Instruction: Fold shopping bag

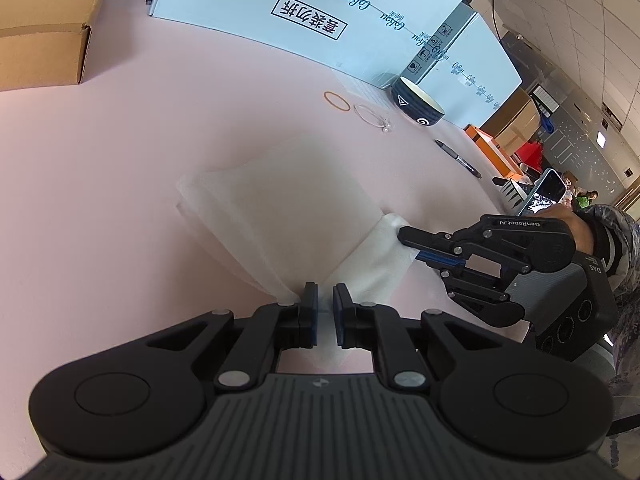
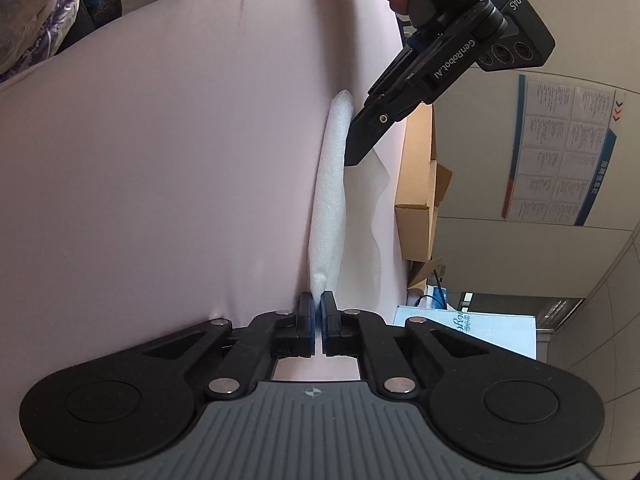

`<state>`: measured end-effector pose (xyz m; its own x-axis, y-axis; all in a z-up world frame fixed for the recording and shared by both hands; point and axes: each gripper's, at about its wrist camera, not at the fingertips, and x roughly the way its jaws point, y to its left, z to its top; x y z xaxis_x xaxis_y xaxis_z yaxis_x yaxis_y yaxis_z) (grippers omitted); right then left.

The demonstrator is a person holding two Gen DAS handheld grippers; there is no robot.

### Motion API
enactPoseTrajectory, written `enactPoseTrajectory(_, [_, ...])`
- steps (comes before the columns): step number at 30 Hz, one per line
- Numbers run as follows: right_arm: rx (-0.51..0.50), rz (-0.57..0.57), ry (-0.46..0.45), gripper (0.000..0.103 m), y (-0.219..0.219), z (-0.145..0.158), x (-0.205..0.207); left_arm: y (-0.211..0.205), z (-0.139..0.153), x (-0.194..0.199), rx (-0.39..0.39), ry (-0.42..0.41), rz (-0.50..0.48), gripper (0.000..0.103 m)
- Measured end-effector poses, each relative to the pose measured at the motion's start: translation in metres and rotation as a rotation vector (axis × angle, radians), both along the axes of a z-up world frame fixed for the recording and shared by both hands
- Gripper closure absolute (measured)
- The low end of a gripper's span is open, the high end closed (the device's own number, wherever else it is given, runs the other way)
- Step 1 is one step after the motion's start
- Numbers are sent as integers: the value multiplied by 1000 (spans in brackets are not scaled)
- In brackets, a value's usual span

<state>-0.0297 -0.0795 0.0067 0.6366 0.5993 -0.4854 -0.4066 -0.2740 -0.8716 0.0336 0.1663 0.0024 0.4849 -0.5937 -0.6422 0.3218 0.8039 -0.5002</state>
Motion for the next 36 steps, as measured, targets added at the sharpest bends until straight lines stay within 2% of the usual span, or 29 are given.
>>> enactPoseTrajectory(9, [19, -24, 49, 98, 10, 14, 3, -1, 2, 2, 8, 14, 7, 94])
enactPoseTrajectory(12, [39, -68, 68, 98, 15, 23, 2, -3, 4, -1, 19, 9, 14, 94])
enactPoseTrajectory(14, [59, -119, 108, 98, 16, 29, 0, -7, 8, -4, 26, -6, 8, 90])
enactPoseTrajectory(17, [89, -197, 171, 98, 17, 40, -4, -17, 15, -10, 36, -42, -32, 84])
enactPoseTrajectory(20, [128, -283, 245, 99, 16, 43, -4, -29, 25, -16, 36, -90, -75, 83])
enactPoseTrajectory(24, [172, -358, 337, 99, 18, 39, -2, -46, 45, -31, 47, -199, -136, 82])
enactPoseTrajectory(25, [181, -368, 356, 99, 19, 35, -3, -52, 52, -37, 69, -242, -149, 82])
enactPoseTrajectory(27, [198, -392, 411, 99, 20, 36, -1, -63, 61, -52, 128, -329, -178, 72])
enactPoseTrajectory(29, [214, -412, 464, 99, 21, 39, 2, -74, 64, -65, 199, -393, -217, 67])
enactPoseTrajectory(32, [245, -455, 564, 99, 21, 50, 8, -91, 62, -79, 314, -445, -270, 67])
enactPoseTrajectory(34, [260, -465, 610, 99, 21, 54, 9, -104, 54, -84, 422, -465, -293, 67])
enactPoseTrajectory(36, [261, -461, 622, 99, 22, 55, 6, -111, 50, -86, 489, -495, -312, 67])
